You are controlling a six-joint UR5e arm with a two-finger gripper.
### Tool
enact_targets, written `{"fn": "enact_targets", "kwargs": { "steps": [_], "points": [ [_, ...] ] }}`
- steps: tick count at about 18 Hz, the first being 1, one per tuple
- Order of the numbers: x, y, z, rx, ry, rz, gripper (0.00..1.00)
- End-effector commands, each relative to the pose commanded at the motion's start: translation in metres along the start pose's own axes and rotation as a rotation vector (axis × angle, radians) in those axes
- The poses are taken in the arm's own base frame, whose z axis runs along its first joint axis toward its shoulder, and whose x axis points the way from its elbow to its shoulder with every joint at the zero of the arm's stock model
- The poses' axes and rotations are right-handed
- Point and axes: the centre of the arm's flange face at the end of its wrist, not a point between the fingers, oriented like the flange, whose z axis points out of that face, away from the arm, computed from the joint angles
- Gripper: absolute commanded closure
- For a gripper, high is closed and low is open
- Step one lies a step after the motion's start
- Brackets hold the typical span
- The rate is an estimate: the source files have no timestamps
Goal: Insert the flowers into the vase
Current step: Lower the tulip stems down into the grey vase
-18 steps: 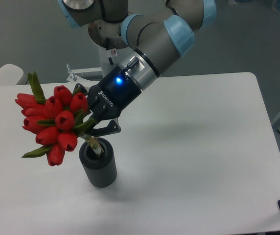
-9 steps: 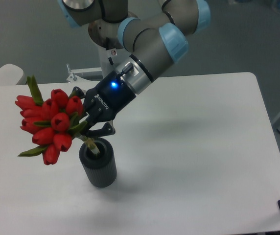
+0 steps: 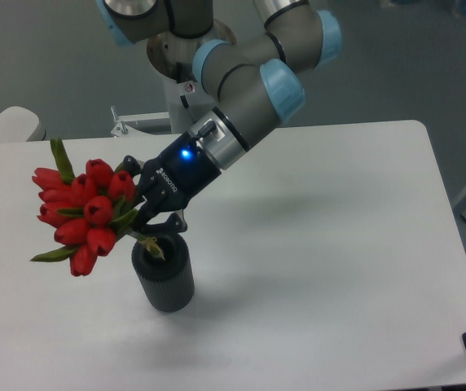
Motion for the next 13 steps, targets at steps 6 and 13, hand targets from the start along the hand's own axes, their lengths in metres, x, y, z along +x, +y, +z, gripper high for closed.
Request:
{"fn": "enact_targets", "kwargs": {
  "steps": [6,13],
  "points": [
    [0.0,0.032,0.01,-0.007,0.02,-0.01,0.87],
    [-0.004,0.05,0.009,-0.01,0.021,-0.046,0.84]
  ]
}}
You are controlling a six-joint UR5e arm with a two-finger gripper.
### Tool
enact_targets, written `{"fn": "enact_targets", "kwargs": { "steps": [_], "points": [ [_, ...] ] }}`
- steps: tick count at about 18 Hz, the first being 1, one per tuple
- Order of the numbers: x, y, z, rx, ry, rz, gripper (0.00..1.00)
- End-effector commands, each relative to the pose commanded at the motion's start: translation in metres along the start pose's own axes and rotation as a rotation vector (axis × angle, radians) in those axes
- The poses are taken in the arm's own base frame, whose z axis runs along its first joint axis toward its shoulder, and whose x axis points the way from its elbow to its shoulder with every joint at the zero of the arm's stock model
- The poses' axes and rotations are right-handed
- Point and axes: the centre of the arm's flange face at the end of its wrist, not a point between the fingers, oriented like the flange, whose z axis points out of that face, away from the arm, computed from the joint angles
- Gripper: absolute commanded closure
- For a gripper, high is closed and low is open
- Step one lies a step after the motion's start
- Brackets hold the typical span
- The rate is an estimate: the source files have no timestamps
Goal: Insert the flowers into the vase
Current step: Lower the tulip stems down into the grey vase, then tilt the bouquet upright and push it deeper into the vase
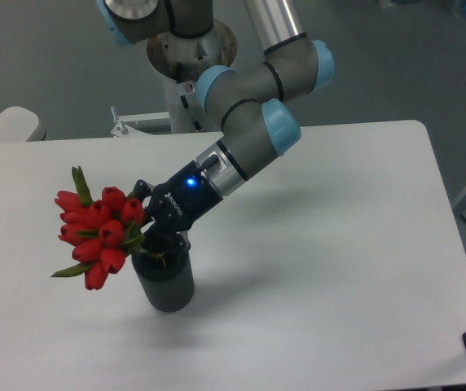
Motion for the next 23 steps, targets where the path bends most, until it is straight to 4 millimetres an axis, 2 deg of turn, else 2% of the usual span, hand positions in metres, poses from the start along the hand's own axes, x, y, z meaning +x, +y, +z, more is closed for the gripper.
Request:
{"fn": "enact_targets", "kwargs": {
  "steps": [3,8,9,12,20,23],
  "points": [
    [-0.005,0.002,-0.003,0.001,-0.007,-0.003,0.75],
    [-0.013,0.007,-0.011,0.002,-0.021,-0.013,0.47],
    [-0.016,0.005,-0.013,0.003,-0.027,-0.012,0.39],
    [-0.018,0.002,-0.016,0.002,-0.032,-0.012,0.02],
    [-0.019,0.006,-0.026,-0.002,-0.051,-0.009,0.0],
    [-0.015,0.017,-0.027,-0.005,-0.051,-0.014,0.0]
  ]
}}
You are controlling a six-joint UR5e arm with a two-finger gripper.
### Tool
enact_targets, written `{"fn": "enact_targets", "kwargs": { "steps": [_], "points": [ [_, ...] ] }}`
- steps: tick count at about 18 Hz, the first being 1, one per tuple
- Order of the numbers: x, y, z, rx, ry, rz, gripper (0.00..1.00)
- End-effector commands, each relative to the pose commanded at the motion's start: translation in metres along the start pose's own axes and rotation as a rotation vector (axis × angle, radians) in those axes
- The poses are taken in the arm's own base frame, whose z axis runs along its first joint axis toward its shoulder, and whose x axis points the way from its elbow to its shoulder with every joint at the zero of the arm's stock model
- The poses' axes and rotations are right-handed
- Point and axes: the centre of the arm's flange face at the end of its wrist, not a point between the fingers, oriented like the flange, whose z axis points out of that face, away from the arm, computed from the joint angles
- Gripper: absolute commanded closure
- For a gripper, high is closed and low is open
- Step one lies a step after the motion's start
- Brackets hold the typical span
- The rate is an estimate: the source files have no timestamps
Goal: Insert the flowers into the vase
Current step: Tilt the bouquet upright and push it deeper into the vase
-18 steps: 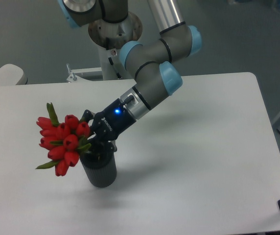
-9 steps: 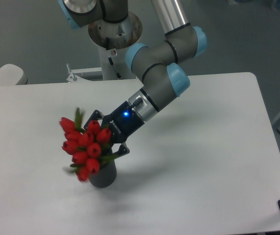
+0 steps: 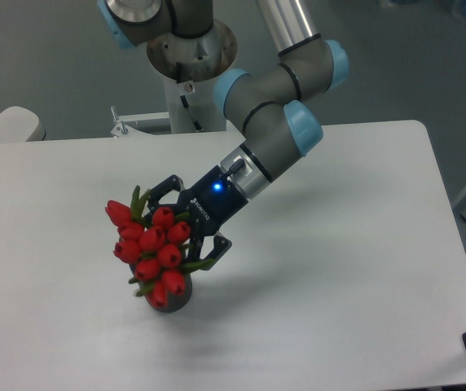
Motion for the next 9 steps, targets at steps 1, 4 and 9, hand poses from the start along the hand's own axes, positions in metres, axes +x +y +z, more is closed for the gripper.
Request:
{"fn": "enact_targets", "kwargs": {
  "steps": [1,4,9],
  "points": [
    [0.005,0.0,-0.002,0.0,-0.002,0.011,0.0],
    [0.006,0.004,-0.008,-0.001,-0.012,0.026,0.0],
    [0.002,0.01,-0.014,-0.045,-0.034,0.03,0.0]
  ]
}}
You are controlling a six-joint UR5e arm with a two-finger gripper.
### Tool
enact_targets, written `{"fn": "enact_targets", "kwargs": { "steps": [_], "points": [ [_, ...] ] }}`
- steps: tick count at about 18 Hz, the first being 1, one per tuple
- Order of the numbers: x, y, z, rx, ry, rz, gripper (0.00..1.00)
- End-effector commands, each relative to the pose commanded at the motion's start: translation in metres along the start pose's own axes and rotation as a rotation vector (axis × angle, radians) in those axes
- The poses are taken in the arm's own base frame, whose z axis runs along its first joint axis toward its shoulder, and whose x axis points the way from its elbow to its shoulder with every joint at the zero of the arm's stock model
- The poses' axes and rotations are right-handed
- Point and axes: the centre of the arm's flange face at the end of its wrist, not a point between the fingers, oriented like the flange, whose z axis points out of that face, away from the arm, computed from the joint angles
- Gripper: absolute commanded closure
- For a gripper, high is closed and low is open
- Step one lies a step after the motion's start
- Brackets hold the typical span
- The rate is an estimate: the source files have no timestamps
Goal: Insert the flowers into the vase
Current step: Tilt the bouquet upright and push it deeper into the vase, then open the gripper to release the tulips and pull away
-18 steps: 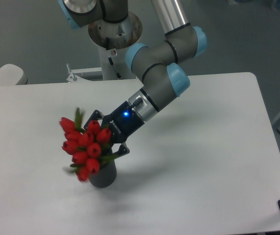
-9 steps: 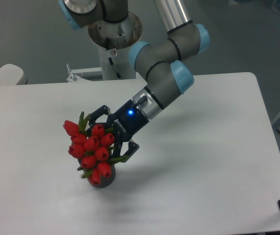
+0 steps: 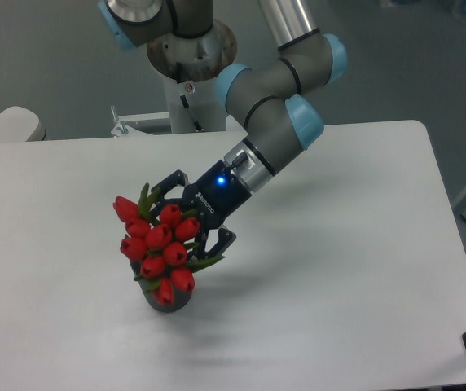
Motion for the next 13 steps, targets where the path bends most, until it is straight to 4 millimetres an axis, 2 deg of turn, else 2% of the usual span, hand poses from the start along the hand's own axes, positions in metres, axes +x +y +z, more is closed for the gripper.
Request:
{"fn": "enact_targets", "kwargs": {
  "steps": [5,9,13],
  "points": [
    [-0.006,0.002,-0.018,-0.051,-0.046,0.006,0.0],
    [-0.02,0.006,-0.047,-0.089,-0.109,0.005,0.0],
    [-0.044,0.002,-0.087,-0.108,-0.19,0.019,0.0]
  ]
}}
